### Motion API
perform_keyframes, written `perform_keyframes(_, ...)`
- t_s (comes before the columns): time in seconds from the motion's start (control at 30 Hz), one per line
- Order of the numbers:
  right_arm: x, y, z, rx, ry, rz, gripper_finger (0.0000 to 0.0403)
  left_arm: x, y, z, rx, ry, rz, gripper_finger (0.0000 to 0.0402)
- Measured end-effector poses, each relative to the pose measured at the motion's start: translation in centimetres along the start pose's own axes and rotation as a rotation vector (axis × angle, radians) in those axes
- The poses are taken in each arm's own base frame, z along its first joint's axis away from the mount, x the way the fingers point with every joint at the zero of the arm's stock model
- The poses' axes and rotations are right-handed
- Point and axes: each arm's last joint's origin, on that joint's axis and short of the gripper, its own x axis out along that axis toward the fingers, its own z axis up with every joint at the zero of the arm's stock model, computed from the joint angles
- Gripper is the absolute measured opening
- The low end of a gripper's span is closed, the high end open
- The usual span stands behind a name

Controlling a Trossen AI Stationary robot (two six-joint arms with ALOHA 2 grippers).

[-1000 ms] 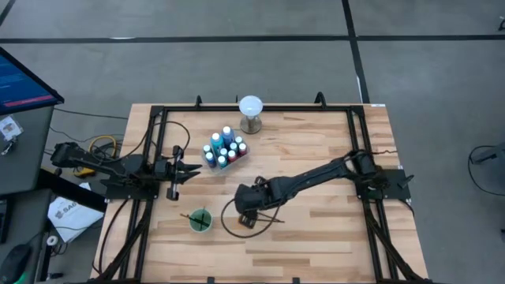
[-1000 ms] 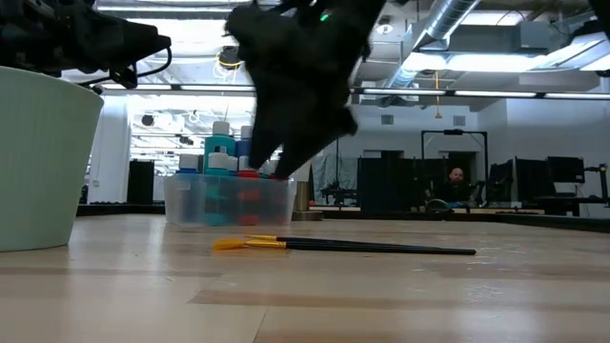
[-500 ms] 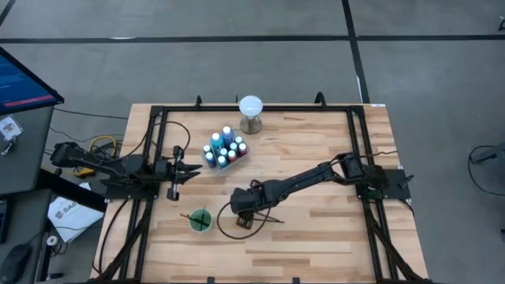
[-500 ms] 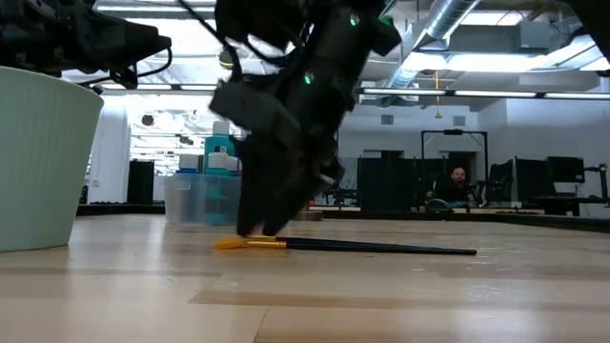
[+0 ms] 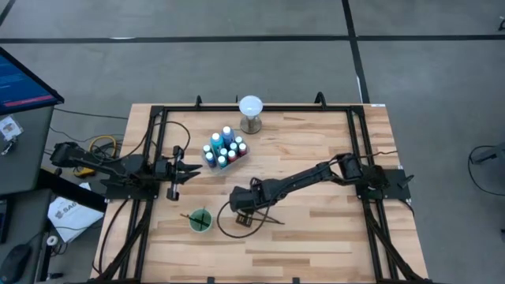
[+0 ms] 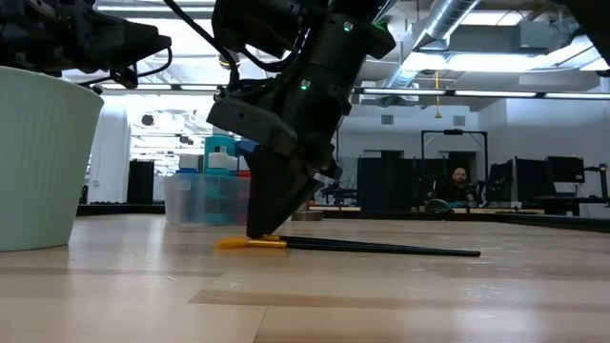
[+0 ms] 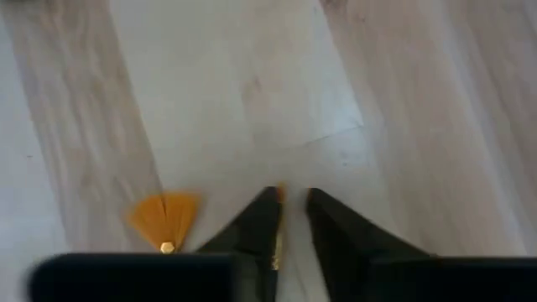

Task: Pick & Place Paint Supplies
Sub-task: Put the golden paint brush into the green cup

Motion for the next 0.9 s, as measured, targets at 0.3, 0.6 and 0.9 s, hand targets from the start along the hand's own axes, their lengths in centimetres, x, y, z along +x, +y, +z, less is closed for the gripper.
perform_keyframes(0.3,-0.2,-0.6,0.2,0.003,0.017,0.005,0.0003,0.0,0.0,0.0,-0.001,-0.005,0.0,0.0001)
perform_keyframes(0.6,-2.5,-1.1,0.5,-0.04,0.01,-0.001,0.0,0.0,0.0,0.1,-0.003,-0.012,0.001,0.0001)
perform_keyframes(0.9,-9.5,-1.2,2.4,-0.046,-0.22,-0.037,0.0,0.1,0.0,0.1,-0.002,-0.011,0.001,0.0001)
